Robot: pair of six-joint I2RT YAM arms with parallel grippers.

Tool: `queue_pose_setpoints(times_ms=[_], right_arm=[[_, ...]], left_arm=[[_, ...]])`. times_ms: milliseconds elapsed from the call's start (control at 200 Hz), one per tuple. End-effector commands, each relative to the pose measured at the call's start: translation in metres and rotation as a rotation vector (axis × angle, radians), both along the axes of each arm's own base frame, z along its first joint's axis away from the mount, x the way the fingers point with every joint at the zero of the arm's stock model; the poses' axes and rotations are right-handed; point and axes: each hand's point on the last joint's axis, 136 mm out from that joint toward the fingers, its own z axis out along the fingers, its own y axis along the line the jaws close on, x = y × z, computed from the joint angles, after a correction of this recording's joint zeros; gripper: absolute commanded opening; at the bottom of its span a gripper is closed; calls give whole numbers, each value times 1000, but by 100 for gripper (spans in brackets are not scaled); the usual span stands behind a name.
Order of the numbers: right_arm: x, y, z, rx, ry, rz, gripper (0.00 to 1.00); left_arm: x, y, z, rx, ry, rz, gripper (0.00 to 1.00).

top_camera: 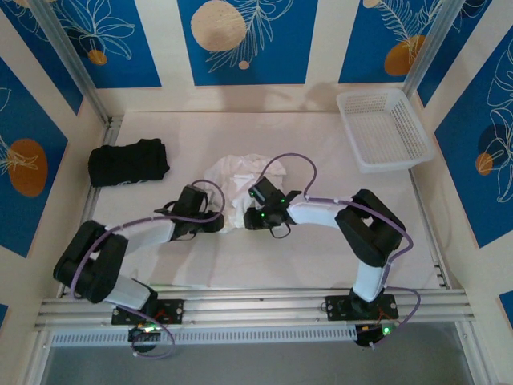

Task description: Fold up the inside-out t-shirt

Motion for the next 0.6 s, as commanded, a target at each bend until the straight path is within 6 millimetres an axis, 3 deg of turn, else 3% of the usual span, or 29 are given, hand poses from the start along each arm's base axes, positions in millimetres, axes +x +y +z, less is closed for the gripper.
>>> queue_pose_setpoints(times_ms=[0,95,170,245,370,595], right_arm=[[15,3,28,66,-72,-8,8],[21,-13,63,95,-141,-12,0],[24,-25,100,140,-198,-13,0],[25,-34,145,203,-258,2,0],[25,-53,236,336,-377,30,0],[18,-98,402,448,-712,22,0]], left_arm=[[20,-20,19,-75,-78,-23,22],[27,-22,30,-83,-132,-25,0],[33,-16,50,-65,-196,-11,0],[38,-9,86,-63,-283,8,0],[40,10,180,-71,-508,59,0],[23,61,354,-31,-891,205,0]])
